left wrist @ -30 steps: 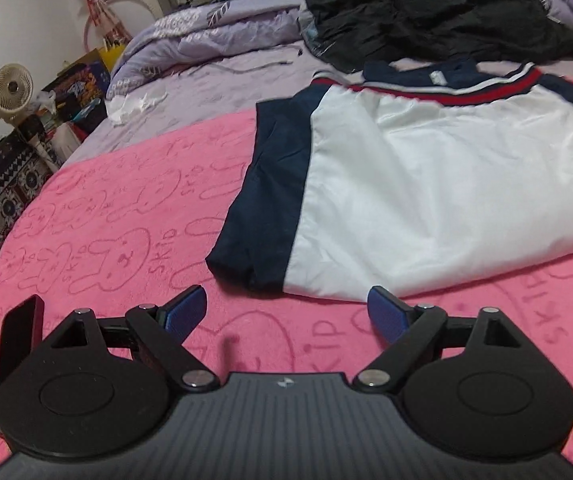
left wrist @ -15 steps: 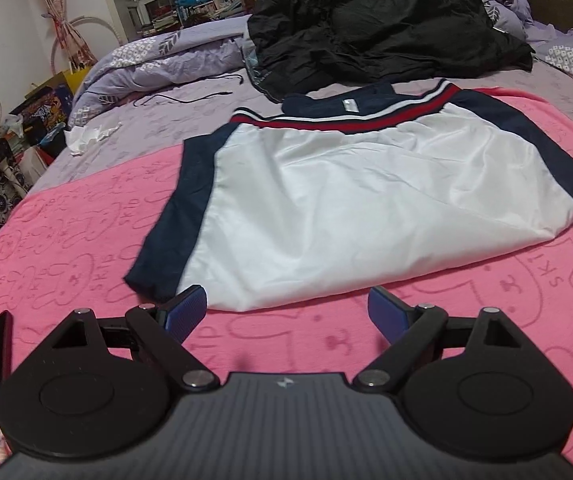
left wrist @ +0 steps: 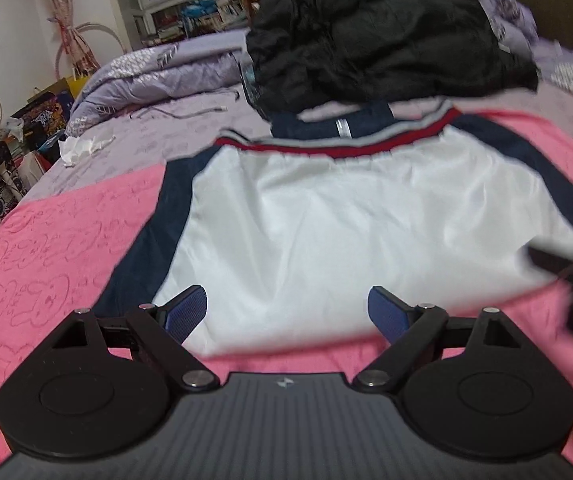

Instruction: Fold clothes

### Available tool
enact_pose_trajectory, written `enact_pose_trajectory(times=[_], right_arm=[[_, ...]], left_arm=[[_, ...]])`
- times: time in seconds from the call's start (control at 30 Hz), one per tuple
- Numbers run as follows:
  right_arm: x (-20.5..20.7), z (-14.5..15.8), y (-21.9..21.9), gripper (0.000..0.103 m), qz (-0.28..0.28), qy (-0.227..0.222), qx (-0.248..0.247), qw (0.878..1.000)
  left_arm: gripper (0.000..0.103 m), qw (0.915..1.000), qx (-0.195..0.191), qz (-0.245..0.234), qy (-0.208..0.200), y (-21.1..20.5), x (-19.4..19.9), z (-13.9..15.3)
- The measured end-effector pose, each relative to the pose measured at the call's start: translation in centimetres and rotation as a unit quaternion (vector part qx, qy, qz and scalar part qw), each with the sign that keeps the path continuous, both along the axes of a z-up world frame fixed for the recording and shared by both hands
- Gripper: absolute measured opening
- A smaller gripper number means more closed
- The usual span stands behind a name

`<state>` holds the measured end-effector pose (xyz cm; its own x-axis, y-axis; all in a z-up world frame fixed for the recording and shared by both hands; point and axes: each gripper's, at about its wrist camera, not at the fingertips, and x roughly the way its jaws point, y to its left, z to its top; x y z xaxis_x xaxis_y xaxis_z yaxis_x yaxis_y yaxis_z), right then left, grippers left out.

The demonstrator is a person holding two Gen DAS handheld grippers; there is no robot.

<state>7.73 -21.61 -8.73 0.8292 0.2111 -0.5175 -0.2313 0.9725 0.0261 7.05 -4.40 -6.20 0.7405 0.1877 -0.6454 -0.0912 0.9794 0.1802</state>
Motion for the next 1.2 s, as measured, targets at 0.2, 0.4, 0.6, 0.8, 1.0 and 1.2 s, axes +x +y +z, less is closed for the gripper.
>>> enact_pose_trajectory(times=[0.2,0.4,0.6,0.8,1.0,1.2], right_arm=[[4.7,-3.7,2.5,0.103,0.01,0.089,-0.006,0.996],[4.5,-3.9,2.8,0.103,0.013,0.08,-0.012,0.997],[4.5,-4.2,2.5,0.103,0.014,0.077,-0.005,0.997],[4.3,-4.2,2.5,0.103,0.013,0.073,-0.002,0.997],[4.2,-4.3,2.4,0.103,0.01,0.073,0.003,0.997],[4.0,-4.3,2.4,0.103,0.009,0.074,0.007,0.997]], left_arm=[[0.09,0.9998,0.007,-0.006,0.015,0.1,3.9,-0.9],[0.09,0.9967,0.057,-0.05,0.028,-2.2,7.4,-4.2],[0.091,0.9972,0.046,-0.05,0.031,-1.6,12.2,-4.6],[0.091,0.9966,0.057,-0.033,0.051,-0.9,19.0,-5.0],[0.099,0.9944,0.086,-0.032,0.053,-1.3,24.0,-5.6],[0.092,0.9972,0.064,-0.015,0.035,-0.7,22.5,-4.8]])
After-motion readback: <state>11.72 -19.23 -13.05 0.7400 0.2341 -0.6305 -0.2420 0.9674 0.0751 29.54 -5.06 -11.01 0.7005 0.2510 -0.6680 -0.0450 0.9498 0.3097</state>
